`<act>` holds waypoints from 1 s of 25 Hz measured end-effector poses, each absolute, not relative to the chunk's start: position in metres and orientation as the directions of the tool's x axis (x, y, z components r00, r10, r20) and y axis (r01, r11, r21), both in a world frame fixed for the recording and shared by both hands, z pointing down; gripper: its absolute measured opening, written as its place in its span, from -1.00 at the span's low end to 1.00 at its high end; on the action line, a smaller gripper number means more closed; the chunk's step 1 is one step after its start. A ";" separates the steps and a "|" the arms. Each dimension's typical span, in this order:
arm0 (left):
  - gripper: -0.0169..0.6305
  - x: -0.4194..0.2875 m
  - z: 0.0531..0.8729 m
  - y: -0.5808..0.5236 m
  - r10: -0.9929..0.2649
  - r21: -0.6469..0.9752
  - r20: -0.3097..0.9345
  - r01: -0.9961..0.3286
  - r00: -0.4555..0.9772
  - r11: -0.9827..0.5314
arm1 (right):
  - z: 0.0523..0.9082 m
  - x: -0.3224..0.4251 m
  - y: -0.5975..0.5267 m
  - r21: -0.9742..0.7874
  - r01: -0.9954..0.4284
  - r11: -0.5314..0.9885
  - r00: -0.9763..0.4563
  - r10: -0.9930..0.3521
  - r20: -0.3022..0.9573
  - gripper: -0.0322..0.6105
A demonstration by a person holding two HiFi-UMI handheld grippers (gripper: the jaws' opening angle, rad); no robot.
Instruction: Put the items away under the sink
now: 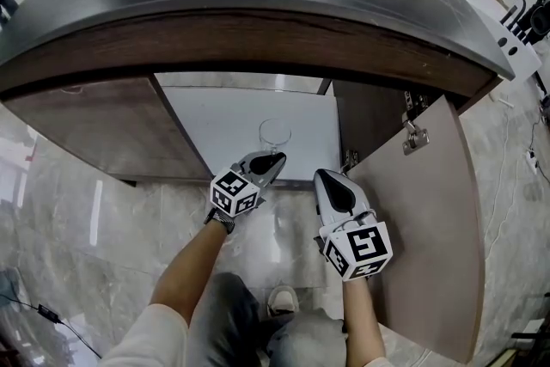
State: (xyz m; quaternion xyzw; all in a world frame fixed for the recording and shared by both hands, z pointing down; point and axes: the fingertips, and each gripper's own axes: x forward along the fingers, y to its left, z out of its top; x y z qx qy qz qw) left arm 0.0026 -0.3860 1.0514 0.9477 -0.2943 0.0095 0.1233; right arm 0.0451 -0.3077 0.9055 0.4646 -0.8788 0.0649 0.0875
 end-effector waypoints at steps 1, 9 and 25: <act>-0.89 0.003 1.052 -0.385 -0.555 0.226 0.092 -0.560 0.827 -0.797 | 0.906 0.044 -0.307 -0.031 -0.827 0.562 -0.554 -0.804 0.216 -0.88; -0.89 0.003 1.058 -0.388 -0.573 0.233 0.104 -0.580 0.813 -0.780 | 0.904 0.041 -0.300 -0.022 -0.820 0.572 -0.562 -0.797 0.221 -0.88; -0.58 0.003 1.070 -0.367 -0.557 0.163 0.182 -0.583 0.810 -0.796 | 0.897 0.041 -0.277 0.010 -0.825 0.564 -0.549 -0.807 0.219 -0.88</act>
